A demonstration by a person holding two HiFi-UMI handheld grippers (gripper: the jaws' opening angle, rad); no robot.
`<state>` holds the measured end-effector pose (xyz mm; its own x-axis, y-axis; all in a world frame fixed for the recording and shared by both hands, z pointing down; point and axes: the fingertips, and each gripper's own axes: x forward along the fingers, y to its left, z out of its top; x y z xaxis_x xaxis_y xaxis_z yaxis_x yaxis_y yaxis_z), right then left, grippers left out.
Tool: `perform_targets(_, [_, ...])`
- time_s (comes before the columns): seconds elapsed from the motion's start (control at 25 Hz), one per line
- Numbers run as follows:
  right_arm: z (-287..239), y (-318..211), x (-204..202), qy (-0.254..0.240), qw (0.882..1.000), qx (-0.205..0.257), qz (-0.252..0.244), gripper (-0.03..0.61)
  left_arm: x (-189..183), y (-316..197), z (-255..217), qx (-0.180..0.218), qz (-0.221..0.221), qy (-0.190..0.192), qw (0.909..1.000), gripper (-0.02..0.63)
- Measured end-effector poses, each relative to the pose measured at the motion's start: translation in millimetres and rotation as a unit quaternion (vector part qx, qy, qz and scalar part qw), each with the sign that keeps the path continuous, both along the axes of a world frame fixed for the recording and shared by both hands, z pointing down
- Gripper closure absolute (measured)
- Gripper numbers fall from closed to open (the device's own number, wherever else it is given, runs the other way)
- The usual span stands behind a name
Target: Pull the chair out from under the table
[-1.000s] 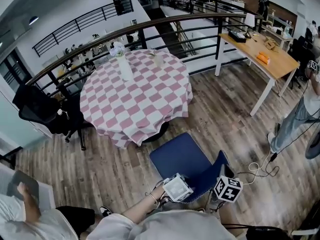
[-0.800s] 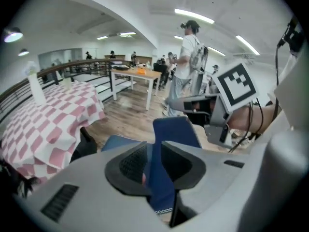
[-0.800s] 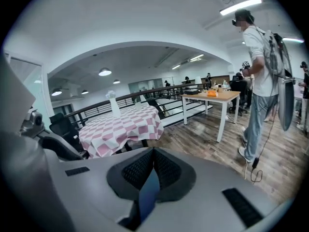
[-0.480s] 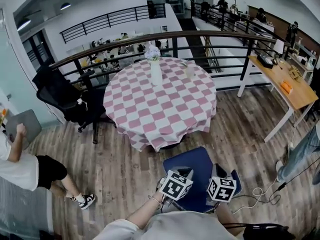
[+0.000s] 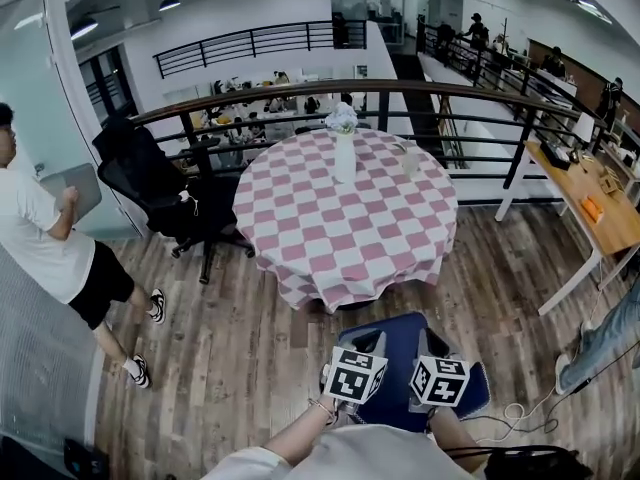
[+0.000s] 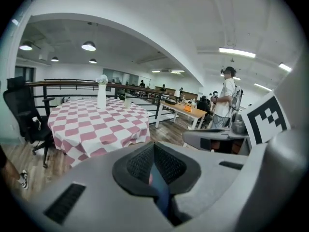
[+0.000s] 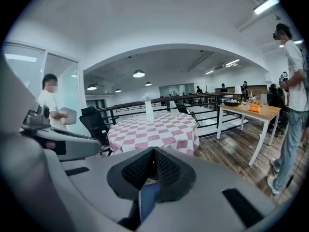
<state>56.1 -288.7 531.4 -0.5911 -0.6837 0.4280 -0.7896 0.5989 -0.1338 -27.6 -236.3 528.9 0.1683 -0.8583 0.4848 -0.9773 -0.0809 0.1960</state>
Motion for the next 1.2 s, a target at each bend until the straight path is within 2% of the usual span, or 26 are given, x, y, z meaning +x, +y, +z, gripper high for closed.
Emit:
perform_targets(0.12, [-3, 2, -8, -0.006, 1.0, 0.005, -0.008, 0.561, -9, -1, -9, 0.019, -0.032, 0.0, 0.9993, 0.609])
perform_targets(0.32, [-3, 9, -16, -0.014, 1.0, 0.004, -0.016, 0.561, -13, 1, -18, 0.041, -0.052, -0.007, 0.9978, 0.611])
perform_targets(0.6, [1, 20, -17, -0.018, 1.0, -0.004, -0.024, 0.561, -10, 9, -16, 0.04, -0.06, -0.01, 0.9973, 0.611])
perform_targets(0.8, [1, 27, -13, 0.002, 0.999, 0.012, -0.032, 0.561, -9, 16, -17, 0.04, -0.063, -0.018, 0.997, 0.611])
perform_targets(1.2, [7, 38, -7, -0.01, 1.0, -0.002, -0.015, 0.561, -7, 25, -13, 0.034, -0.058, -0.028, 0.9974, 0.611])
